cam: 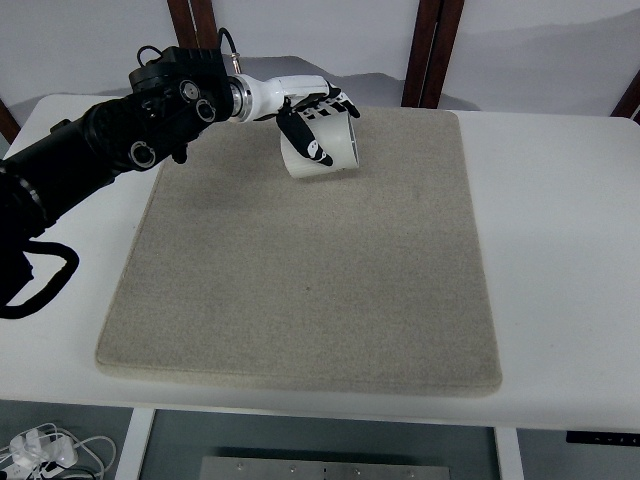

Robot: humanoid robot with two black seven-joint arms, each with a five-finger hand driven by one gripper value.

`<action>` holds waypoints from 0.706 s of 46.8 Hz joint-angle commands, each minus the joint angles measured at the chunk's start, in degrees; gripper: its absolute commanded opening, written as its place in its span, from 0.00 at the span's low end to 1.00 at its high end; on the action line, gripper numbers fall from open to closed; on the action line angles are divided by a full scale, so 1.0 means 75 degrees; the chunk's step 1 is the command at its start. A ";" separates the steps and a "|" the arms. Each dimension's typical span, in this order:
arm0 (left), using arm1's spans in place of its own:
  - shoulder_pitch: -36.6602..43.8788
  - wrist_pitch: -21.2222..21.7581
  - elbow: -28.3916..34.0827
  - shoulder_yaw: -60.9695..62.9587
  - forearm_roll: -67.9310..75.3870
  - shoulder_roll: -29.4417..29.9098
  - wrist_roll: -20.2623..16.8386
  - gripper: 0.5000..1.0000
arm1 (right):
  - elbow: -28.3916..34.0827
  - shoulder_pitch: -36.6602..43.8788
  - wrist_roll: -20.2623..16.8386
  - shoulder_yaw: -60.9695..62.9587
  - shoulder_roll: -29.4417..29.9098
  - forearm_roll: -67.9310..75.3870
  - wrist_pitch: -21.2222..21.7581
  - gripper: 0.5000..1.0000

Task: Flip white cup upright
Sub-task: 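Lift the cup with the left hand and rotate it toward upright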

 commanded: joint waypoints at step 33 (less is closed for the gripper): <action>0.0608 -0.1539 0.1499 -0.0436 -0.5003 0.0538 -0.1871 0.20 | 0.0005 0.0000 -0.0008 0.0000 0.0000 0.0000 0.0000 0.90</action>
